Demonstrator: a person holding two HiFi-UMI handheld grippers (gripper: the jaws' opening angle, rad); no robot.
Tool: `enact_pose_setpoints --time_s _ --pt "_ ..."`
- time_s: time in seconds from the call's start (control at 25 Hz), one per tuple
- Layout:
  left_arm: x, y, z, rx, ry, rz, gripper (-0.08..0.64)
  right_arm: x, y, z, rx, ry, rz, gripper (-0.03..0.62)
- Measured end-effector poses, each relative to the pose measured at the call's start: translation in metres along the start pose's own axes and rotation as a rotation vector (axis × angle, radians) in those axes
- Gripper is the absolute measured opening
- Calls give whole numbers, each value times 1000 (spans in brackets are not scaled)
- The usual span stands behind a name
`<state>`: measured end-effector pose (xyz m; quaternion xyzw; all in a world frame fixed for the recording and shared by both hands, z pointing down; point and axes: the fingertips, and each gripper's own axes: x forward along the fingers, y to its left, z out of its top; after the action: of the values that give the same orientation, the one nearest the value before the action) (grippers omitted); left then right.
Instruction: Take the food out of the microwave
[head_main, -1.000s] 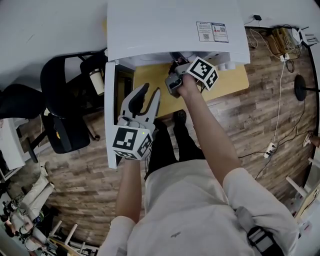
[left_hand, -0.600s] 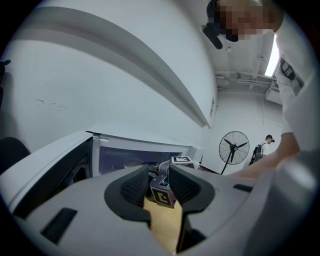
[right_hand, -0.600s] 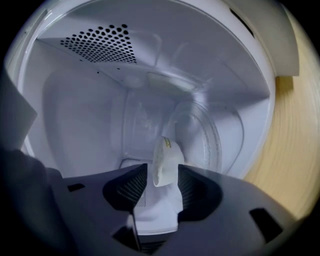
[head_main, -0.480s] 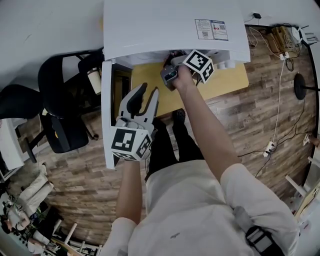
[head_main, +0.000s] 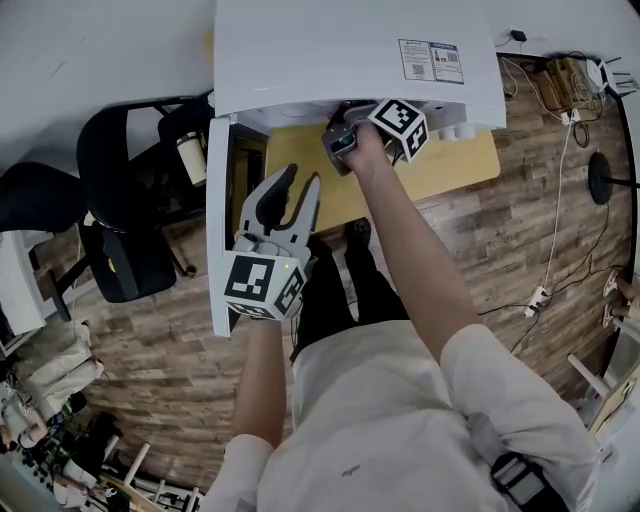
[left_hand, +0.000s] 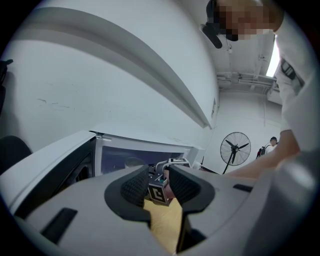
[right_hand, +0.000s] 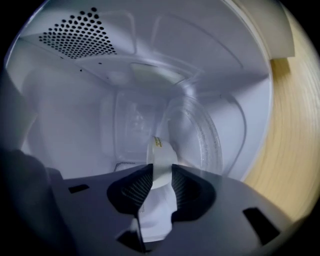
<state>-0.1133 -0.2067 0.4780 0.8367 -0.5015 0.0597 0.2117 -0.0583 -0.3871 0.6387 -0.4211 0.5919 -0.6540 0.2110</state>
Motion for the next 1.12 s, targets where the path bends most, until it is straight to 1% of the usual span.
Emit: enact_pose_setpoints --time_s 0.16,0.52,0.8,0.96,1.12 --pt "-3 2 1 3 2 4 112 3 1 5 13 -22 22 98" --pt "-1 3 0 -1 4 8 114 1 2 5 17 -41 28 78" --pt "-1 2 2 -1 -1 9 114 -4 1 0 11 -24 17 77" --pt "-2 0 2 1 0 10 114 -10 -1 -3 25 -17 15 77" --pt "-3 -1 2 -1 -1 11 114 -15 -1 -5 8 -6 12 72"
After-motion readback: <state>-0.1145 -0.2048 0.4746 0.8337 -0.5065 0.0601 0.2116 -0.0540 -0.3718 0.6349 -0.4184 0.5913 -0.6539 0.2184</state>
